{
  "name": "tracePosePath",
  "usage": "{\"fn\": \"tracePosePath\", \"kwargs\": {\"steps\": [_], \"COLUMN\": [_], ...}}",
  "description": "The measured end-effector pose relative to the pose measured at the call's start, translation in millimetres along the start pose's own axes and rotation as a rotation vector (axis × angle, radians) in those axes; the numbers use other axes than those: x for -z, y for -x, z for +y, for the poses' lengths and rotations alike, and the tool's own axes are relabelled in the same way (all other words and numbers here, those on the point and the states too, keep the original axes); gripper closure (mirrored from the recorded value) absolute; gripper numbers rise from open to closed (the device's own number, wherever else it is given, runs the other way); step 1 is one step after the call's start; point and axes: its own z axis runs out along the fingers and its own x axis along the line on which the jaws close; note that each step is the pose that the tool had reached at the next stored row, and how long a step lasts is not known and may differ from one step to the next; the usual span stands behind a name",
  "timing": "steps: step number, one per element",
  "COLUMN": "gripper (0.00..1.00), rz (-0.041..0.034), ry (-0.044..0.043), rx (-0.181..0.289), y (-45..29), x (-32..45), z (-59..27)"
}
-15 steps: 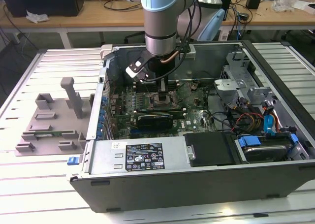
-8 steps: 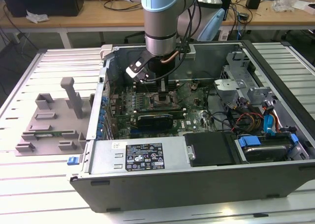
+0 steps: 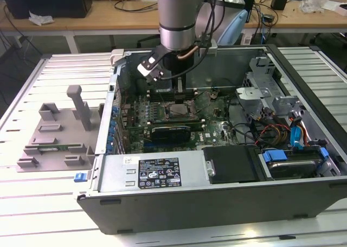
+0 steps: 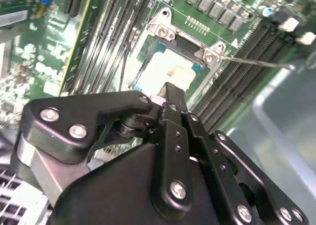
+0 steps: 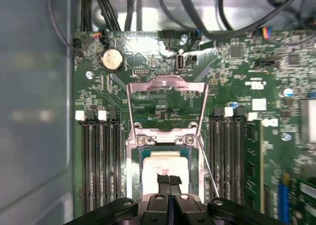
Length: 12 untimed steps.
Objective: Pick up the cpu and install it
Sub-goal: 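Place the cpu into insertion slot, then close the cpu cover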
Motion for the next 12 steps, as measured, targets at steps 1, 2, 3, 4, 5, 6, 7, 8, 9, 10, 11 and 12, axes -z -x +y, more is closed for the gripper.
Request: {"fn": "tracePosePath", "kwargs": {"steps": [1,2,3,4,5,6,7,8,9,10,11,12], "gripper": [0.89,0.89,0.89,0.89,0.89,0.89,0.89,0.89,0.89,0.89,0.89,0.89], "rz": [-0.0001,-0.0002,-0.0003,0.0000,0.0001,-0.0001,-0.0002,-0.0002,-0.0002,-0.0002,-0.0001,-0.0002], "ry": [-0.0001,0.0000,0.0000,0.0001,0.0001,0.0001,0.0000,0.0000,0.0000,0.0000,0.0000,0.0001], "rx": [0.000,0.000,0.000,0.000,0.000,0.000,0.000,0.000,0.000,0.000,0.000,0.000], "y": [0.0,0.0,0.0,0.0,0.0,0.0,0.0,0.0,0.0,0.0,0.0,0.0], "x": [4.5,9.8,12.3,13.2,13.2,13.4,13.6,13.6,13.6,13.7,13.7,13.7], "z": [0.2,0.4,0.5,0.5,0.5,0.5,0.5,0.5,0.5,0.5,0.5,0.5]}}
